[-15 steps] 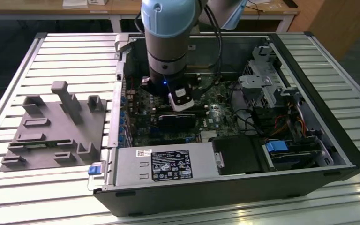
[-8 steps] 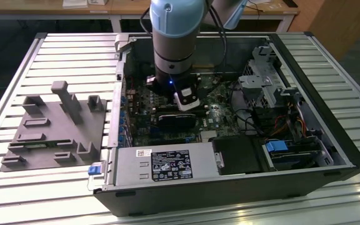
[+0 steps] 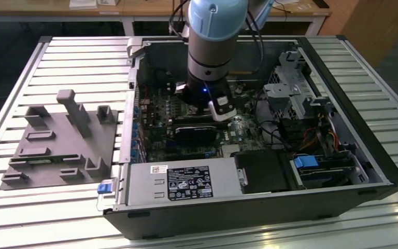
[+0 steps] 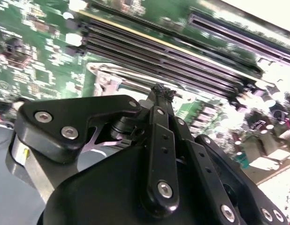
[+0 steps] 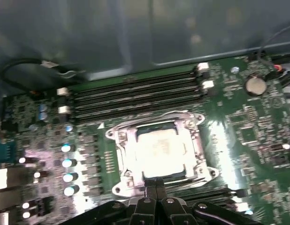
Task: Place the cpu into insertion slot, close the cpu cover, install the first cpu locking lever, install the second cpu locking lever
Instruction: 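Install the second cpu locking lever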
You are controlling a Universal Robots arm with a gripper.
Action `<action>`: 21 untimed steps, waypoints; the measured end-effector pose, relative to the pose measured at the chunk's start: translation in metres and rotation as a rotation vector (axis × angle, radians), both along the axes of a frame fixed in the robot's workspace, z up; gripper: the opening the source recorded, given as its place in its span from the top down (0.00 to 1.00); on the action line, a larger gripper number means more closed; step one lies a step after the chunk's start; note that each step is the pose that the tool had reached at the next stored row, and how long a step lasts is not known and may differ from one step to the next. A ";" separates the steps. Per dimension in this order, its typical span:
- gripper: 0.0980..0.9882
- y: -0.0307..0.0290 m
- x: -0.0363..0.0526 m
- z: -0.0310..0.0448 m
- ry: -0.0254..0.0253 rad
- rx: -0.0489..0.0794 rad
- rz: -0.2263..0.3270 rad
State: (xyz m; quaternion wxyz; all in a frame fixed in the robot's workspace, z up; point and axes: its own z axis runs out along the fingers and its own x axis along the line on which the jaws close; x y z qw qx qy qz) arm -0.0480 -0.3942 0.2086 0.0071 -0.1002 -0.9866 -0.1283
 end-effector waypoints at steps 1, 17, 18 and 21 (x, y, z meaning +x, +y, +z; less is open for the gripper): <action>1.00 0.0001 0.0017 0.0000 0.0004 0.000 0.000; 1.00 0.0219 0.0044 0.0000 0.0010 -0.069 0.000; 1.00 0.0221 0.0044 0.0001 0.0012 -0.070 0.000; 1.00 0.0224 0.0044 0.0026 0.0010 -0.070 0.000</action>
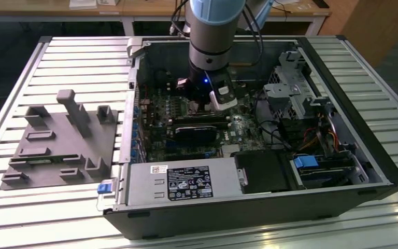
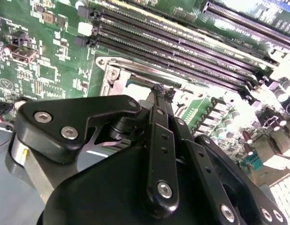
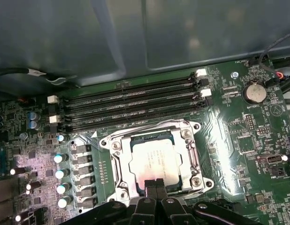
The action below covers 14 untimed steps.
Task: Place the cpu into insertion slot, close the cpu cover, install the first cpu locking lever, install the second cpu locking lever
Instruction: 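Install the second cpu locking lever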
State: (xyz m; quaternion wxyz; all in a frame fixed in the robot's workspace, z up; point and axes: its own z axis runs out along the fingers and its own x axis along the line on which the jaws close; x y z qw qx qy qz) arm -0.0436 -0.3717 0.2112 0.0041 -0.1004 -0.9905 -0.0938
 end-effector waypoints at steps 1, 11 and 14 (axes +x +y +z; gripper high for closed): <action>1.00 0.0001 0.0000 0.0015 0.0000 0.000 0.000; 1.00 0.0008 0.0000 0.0144 -0.0005 0.000 0.000; 1.00 0.0007 0.0000 0.0145 -0.0004 -0.001 0.000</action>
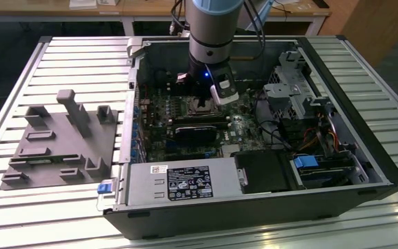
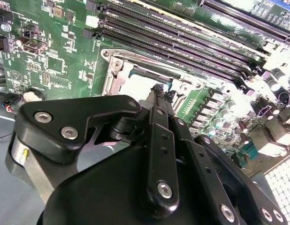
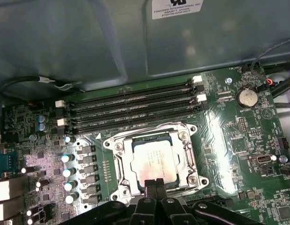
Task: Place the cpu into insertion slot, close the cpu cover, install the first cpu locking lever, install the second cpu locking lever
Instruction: 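Install the second cpu locking lever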
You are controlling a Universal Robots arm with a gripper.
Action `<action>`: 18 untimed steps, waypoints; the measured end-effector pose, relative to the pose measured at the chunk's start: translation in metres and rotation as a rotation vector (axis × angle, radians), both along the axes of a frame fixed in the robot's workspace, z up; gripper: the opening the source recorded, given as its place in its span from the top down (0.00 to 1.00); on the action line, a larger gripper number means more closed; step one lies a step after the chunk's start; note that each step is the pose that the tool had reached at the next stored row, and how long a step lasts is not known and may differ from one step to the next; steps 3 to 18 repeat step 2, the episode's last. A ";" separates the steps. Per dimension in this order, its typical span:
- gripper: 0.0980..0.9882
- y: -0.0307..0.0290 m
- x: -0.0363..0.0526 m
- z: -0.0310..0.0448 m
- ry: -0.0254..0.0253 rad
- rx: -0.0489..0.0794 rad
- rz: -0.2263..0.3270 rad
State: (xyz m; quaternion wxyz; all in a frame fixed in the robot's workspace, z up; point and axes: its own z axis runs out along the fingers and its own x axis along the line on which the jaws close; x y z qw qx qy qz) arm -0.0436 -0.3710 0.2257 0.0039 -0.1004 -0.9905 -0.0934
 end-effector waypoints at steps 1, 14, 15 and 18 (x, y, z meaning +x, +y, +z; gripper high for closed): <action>1.00 0.0000 0.0000 0.0000 0.0000 0.000 0.000; 1.00 0.0000 0.0000 0.0000 0.0000 0.000 0.000; 1.00 0.0000 0.0000 0.0000 0.0000 0.000 0.000; 1.00 0.0000 0.0000 0.0000 0.0000 0.000 0.000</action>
